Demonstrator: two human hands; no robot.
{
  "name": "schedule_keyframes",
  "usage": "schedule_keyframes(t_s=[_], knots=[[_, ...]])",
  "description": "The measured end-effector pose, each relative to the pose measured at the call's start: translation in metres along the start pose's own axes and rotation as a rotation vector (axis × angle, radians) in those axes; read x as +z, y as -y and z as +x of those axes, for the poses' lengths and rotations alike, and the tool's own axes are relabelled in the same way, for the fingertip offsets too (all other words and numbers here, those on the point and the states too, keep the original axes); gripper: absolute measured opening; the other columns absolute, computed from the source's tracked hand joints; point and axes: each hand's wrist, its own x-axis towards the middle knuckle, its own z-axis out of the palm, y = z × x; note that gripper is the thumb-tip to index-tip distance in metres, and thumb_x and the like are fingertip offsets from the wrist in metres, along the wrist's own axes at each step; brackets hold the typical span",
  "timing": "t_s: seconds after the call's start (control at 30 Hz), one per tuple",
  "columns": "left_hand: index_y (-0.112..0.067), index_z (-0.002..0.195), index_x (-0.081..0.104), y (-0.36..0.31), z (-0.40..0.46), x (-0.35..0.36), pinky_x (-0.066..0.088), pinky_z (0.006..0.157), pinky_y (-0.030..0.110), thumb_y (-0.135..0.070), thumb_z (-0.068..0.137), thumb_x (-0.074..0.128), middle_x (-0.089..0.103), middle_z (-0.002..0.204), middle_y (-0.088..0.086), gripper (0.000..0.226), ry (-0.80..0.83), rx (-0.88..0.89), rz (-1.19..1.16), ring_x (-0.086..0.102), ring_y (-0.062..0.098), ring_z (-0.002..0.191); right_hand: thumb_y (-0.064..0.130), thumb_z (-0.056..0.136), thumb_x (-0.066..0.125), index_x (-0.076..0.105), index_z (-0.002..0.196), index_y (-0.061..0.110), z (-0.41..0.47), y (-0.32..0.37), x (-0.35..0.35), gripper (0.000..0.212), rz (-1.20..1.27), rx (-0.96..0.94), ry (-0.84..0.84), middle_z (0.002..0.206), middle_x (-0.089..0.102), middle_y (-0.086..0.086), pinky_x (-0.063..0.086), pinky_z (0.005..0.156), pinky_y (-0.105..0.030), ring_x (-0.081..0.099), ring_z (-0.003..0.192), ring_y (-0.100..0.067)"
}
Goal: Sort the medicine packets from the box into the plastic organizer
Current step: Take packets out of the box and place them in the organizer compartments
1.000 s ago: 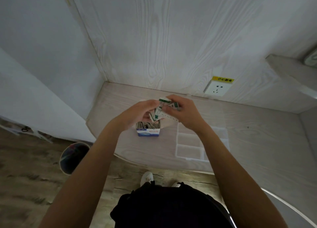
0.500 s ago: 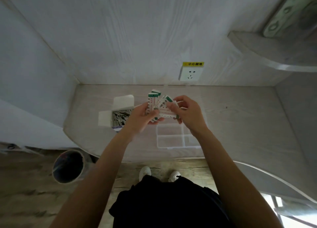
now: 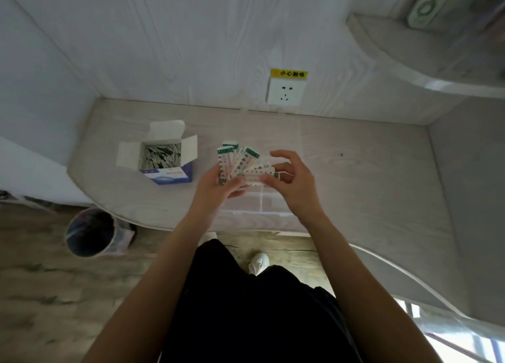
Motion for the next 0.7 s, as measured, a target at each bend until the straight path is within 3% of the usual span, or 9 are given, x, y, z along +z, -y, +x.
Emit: schedule_keyframes(t_s=[0.13, 0.3, 0.47, 0.57, 0.7], knots=[[-0.019, 0.102, 0.058, 0.002, 0.001, -0.002, 0.057, 0.069, 0.025, 0.003, 0.084, 0.06, 0.065, 0.098, 0.001, 0.028, 0.101, -0.007, 0.131, 0.067, 0.01, 0.08, 0.013, 0.079, 0.074, 0.059, 0.104, 0.021, 0.01, -0.004, -0.005, 0.03, -0.053, 0.008, 0.062, 0.083, 0.068, -0.006, 0.054, 0.059, -0.024, 0.066, 0.066, -0.013], [-0.015, 0.104, 0.058, -0.008, 0.006, -0.01, 0.057, 0.07, 0.023, 0.002, 0.087, 0.057, 0.066, 0.097, -0.001, 0.024, 0.004, 0.027, 0.087, 0.065, 0.013, 0.086, 0.008, 0.08, 0.072, 0.055, 0.093, 0.013, 0.015, 0.0, 0.008, 0.021, -0.034, -0.04, 0.202, 0.085, 0.068, -0.013, 0.056, 0.053, -0.026, 0.069, 0.062, -0.02], [-0.014, 0.111, 0.056, -0.028, 0.008, -0.031, 0.056, 0.07, 0.022, -0.007, 0.095, 0.049, 0.067, 0.098, -0.001, 0.019, -0.184, 0.119, -0.015, 0.069, 0.009, 0.079, 0.005, 0.08, 0.071, 0.055, 0.085, 0.012, 0.033, -0.01, -0.001, 0.018, 0.003, -0.008, 0.052, 0.083, 0.069, -0.013, 0.055, 0.055, -0.025, 0.069, 0.059, -0.02], [-0.016, 0.11, 0.056, -0.038, 0.007, -0.05, 0.055, 0.07, 0.023, -0.011, 0.096, 0.048, 0.068, 0.097, -0.005, 0.017, -0.261, 0.165, -0.018, 0.07, 0.006, 0.078, 0.017, 0.081, 0.072, 0.058, 0.091, 0.021, 0.049, -0.031, -0.01, 0.017, -0.281, -0.012, -0.022, 0.087, 0.072, -0.005, 0.053, 0.059, -0.024, 0.068, 0.065, -0.014], [-0.019, 0.108, 0.056, -0.033, 0.008, -0.061, 0.055, 0.069, 0.02, -0.008, 0.096, 0.048, 0.067, 0.096, -0.004, 0.018, -0.244, 0.138, -0.014, 0.069, 0.004, 0.074, 0.029, 0.085, 0.066, 0.063, 0.096, 0.027, 0.064, -0.043, 0.011, 0.011, -0.604, -0.044, 0.05, 0.092, 0.07, 0.0, 0.046, 0.061, -0.027, 0.062, 0.076, -0.016]])
